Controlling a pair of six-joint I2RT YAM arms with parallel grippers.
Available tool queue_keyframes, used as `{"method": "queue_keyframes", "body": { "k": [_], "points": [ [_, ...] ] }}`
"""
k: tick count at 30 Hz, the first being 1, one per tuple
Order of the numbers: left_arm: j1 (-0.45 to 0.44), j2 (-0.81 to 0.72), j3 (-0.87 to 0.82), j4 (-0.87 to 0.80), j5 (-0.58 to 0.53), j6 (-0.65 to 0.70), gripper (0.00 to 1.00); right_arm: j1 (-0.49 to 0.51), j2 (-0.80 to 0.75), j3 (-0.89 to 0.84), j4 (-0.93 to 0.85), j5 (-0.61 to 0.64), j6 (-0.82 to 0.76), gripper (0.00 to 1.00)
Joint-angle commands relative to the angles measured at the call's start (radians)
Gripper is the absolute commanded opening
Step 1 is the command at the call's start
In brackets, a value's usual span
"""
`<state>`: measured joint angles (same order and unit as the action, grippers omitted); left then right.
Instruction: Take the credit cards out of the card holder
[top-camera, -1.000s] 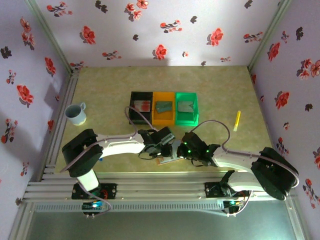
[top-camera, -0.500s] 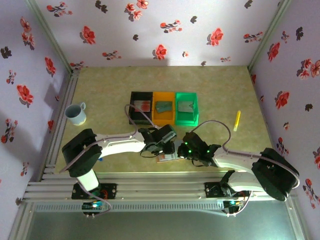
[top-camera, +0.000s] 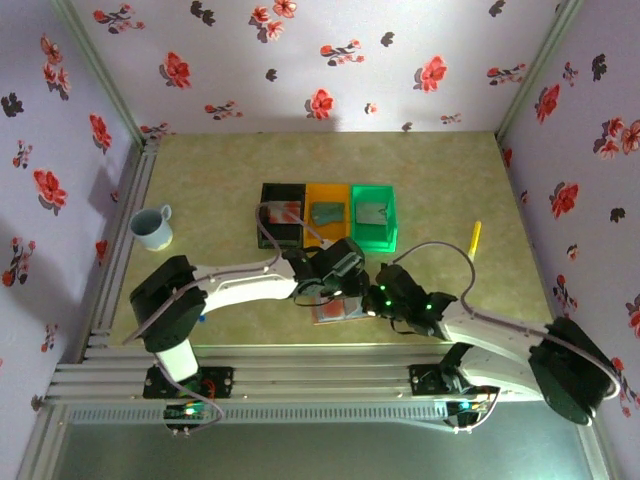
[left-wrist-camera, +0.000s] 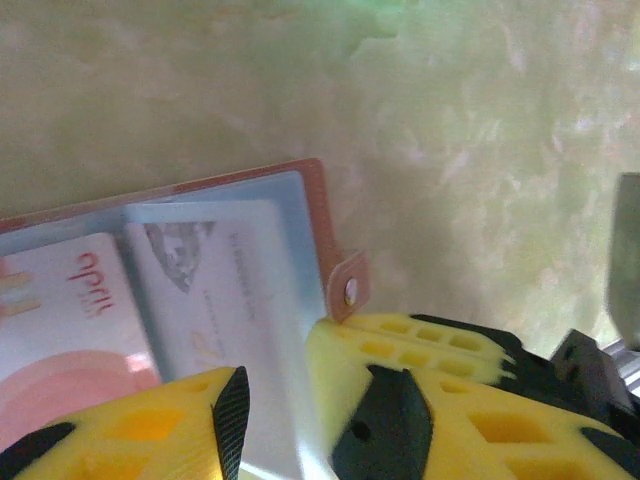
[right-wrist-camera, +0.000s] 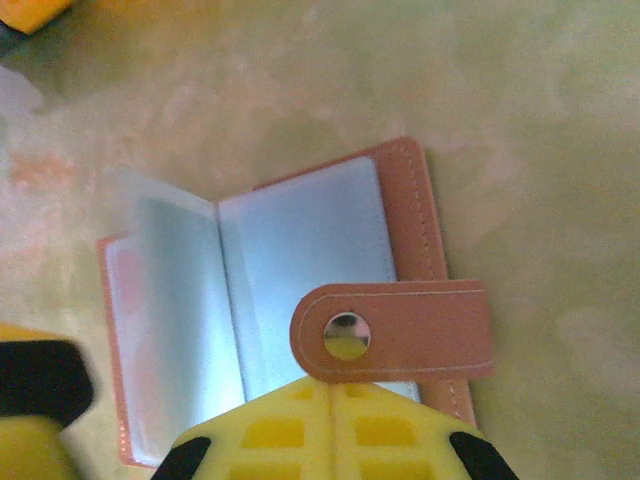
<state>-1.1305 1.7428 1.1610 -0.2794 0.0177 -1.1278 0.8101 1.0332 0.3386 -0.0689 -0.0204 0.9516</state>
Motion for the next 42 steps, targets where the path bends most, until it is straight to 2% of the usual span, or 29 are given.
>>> {"method": "queue_keyframes", "body": {
  "k": [1,6,10,19,27,35,42],
  "points": [
    [-0.008,0.036,0.037,0.036,0.031,-0.023,0.46,-0.024,-0.101,-0.022,-0.111,0.059,0.007,0.04],
    [0.006,-0.005,0.012,0.024,0.007,-0.013,0.47,-0.048,-0.250,-0.045,-0.188,0.067,0.010,0.07],
    [0.042,-0.085,-0.081,0.043,-0.004,-0.012,0.47,-0.051,-0.295,-0.046,-0.198,0.047,0.003,0.08],
    [0.054,-0.158,-0.257,0.225,0.037,-0.029,0.47,-0.051,-0.172,-0.007,-0.066,-0.046,-0.002,0.06],
    [0.053,-0.154,-0.317,0.244,0.044,-0.057,0.47,-0.050,-0.012,0.050,0.043,-0.124,0.021,0.02],
    [0.053,-0.138,-0.357,0.231,0.041,-0.078,0.47,-0.050,-0.047,0.087,-0.085,-0.015,0.034,0.00],
    [0.054,-0.141,-0.383,0.239,0.023,-0.079,0.47,-0.044,-0.032,0.074,0.023,-0.071,0.063,0.02]
  ]
}}
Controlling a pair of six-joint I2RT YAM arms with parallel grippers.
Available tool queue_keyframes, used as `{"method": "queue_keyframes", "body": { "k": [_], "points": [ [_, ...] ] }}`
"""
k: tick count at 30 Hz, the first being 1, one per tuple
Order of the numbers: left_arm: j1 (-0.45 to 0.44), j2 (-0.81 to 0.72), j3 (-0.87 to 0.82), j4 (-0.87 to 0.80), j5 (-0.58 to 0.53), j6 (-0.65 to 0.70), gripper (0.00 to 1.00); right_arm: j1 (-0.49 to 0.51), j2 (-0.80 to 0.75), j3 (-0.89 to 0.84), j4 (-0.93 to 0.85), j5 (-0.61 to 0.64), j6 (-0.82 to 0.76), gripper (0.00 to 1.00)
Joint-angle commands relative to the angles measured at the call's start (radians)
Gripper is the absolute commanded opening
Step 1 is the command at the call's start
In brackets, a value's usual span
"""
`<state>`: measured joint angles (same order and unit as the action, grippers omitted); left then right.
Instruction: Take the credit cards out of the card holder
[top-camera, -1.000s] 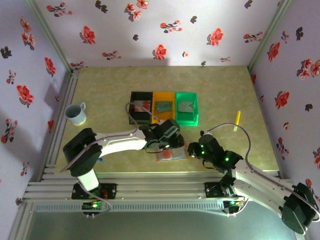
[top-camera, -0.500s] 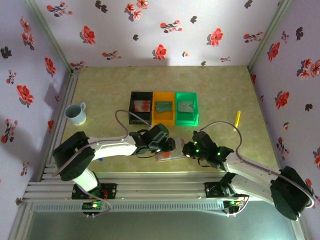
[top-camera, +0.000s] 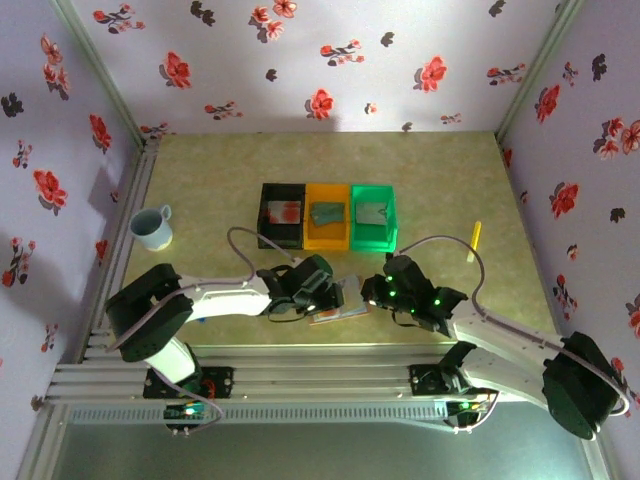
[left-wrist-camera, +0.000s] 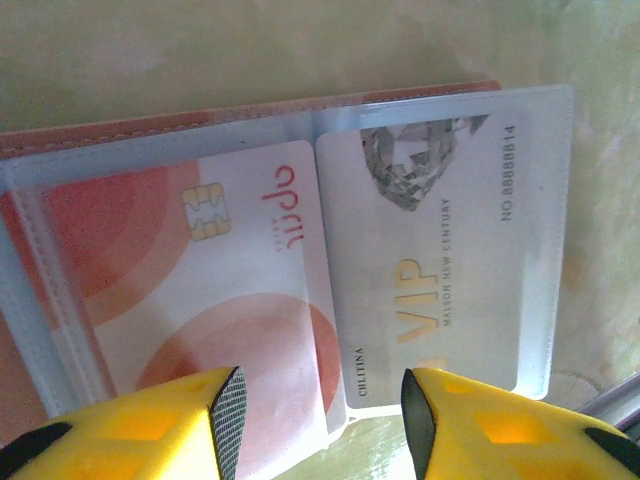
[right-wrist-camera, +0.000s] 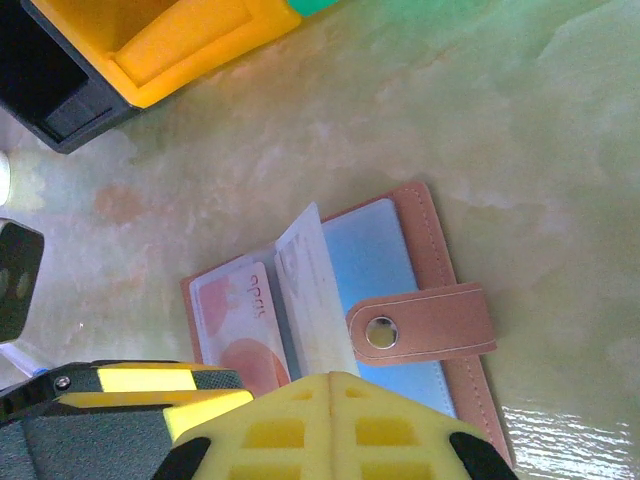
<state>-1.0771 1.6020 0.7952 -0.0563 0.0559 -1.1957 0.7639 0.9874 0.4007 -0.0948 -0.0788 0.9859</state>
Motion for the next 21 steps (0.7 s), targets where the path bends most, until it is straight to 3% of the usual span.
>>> {"method": "queue_keyframes", "body": {
  "k": [1,21],
  "points": [
    [0.000,0.001,-0.019,0.016,-0.017,-0.011,0.47,0.006,0.026,0.014,0.069,-0.023,0.033,0.02],
    [0.003,-0.026,-0.111,0.035,-0.048,-0.033,0.44,0.059,0.339,0.096,0.222,-0.021,0.063,0.00]
  ]
}}
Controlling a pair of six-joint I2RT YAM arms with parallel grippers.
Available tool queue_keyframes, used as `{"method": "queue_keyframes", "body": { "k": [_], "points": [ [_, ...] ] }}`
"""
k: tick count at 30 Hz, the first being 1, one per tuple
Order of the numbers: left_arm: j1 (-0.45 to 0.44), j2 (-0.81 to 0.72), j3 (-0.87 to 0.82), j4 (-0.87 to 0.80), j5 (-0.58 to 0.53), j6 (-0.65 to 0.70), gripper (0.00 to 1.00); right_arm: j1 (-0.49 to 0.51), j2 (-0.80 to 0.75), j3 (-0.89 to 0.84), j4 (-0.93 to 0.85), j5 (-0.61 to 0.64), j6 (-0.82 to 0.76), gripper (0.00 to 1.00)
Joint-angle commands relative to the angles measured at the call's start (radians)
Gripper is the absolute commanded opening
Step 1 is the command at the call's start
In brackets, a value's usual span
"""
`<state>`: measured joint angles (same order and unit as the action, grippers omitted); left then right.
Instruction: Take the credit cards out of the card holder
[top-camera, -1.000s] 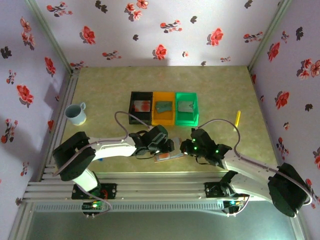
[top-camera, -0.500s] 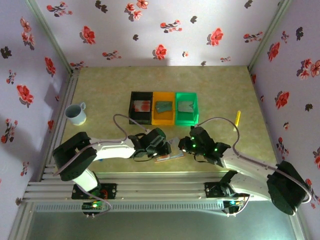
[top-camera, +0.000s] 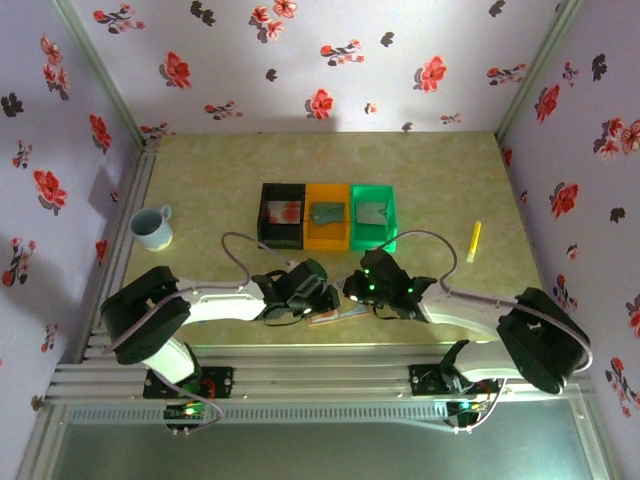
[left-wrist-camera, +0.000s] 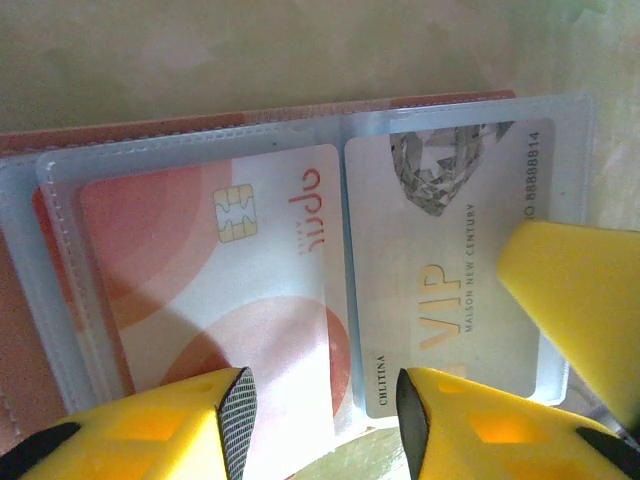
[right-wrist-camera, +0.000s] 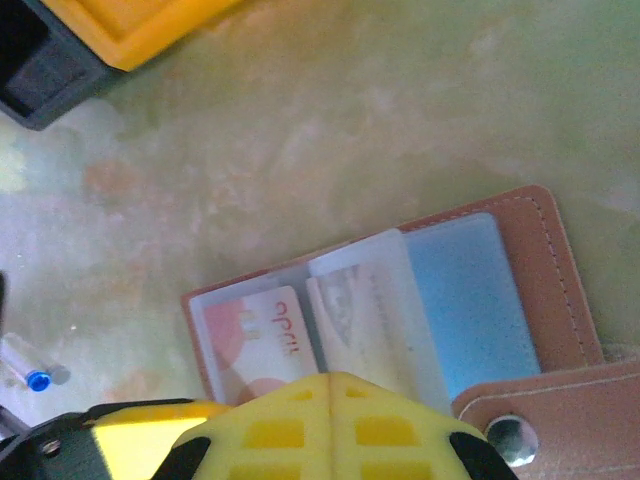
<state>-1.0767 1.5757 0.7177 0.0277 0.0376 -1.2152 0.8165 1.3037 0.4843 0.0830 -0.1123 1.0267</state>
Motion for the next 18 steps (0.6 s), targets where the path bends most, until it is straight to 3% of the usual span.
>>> {"method": "queue_keyframes", "body": {
  "k": [1,10,18],
  "points": [
    [0.003,-0.001,-0.034,-0.051,-0.030,-0.014,0.44,0.006,0.031,0.010,0.048,0.016,0.024,0.00],
    [0.014,-0.031,-0.043,-0.060,-0.031,-0.006,0.44,0.006,0.025,-0.060,0.050,0.111,0.041,0.00],
    [0.041,-0.100,-0.017,-0.117,-0.035,0.022,0.44,0.002,0.041,-0.109,0.099,0.105,0.056,0.00]
  ]
}}
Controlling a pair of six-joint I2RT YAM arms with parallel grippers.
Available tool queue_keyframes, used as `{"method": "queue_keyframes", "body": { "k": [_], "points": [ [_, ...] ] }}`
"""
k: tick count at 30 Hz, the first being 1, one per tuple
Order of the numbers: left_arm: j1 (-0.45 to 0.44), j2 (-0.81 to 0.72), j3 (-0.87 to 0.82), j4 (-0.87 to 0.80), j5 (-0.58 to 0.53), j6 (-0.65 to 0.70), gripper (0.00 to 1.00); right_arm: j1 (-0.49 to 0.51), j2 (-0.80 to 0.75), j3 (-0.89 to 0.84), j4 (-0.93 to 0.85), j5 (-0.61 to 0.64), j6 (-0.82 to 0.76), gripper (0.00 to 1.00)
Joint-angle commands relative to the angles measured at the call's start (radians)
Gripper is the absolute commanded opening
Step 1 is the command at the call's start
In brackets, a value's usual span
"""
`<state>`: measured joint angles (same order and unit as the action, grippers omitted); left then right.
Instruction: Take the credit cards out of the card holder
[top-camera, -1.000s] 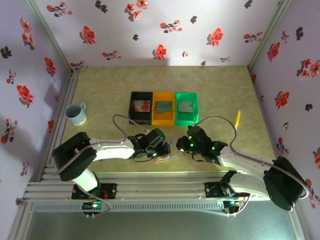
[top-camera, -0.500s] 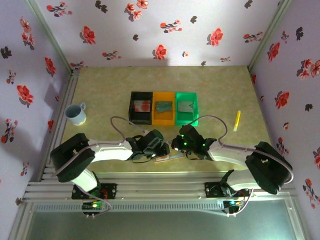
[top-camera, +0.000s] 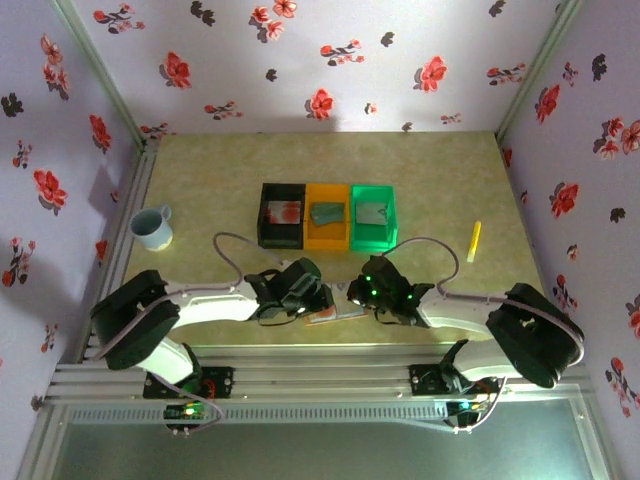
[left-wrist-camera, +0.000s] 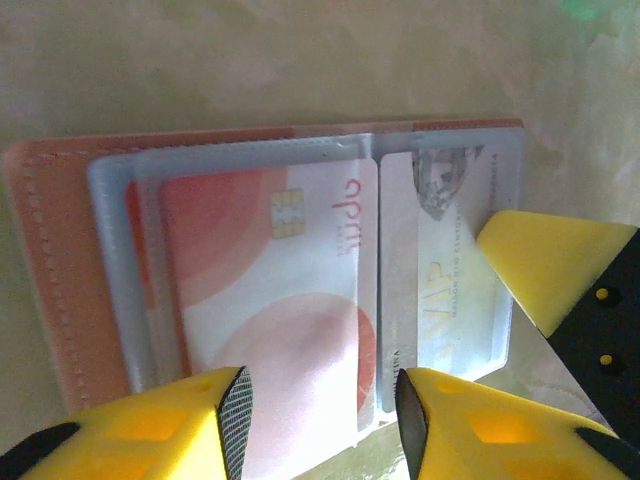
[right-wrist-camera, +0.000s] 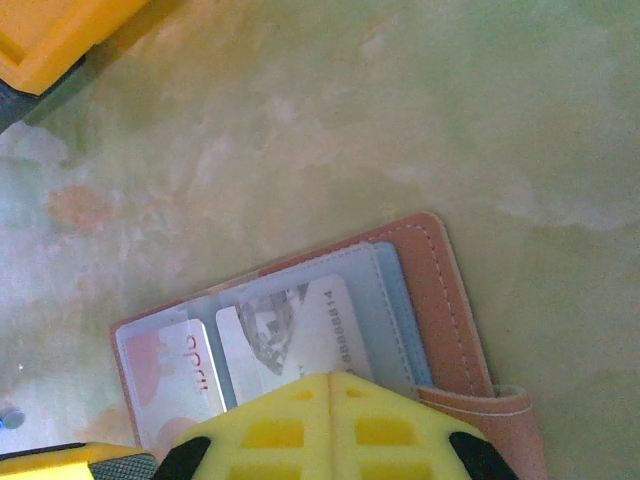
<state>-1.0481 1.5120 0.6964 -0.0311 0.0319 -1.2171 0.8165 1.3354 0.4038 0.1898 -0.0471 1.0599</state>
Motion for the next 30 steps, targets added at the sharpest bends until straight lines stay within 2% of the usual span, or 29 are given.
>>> {"method": "queue_keyframes", "body": {
  "k": [1,9,15,25,30],
  "points": [
    [0.016,-0.046,0.009,-0.066,-0.029,0.027,0.44,0.001,0.007,-0.029,-0.009,0.037,0.022,0.00],
    [0.020,-0.080,0.114,-0.090,-0.019,0.048,0.45,0.002,-0.030,-0.037,-0.023,0.041,0.023,0.00],
    [0.000,-0.010,0.207,-0.064,-0.005,0.045,0.45,0.001,-0.058,-0.058,-0.025,0.047,0.030,0.00],
    [-0.010,0.149,0.136,0.221,0.092,-0.107,0.44,0.001,-0.112,-0.088,-0.031,0.058,0.034,0.00],
    [-0.012,0.191,0.112,0.283,0.106,-0.149,0.44,0.001,-0.110,-0.089,-0.018,0.050,0.030,0.00]
  ]
}}
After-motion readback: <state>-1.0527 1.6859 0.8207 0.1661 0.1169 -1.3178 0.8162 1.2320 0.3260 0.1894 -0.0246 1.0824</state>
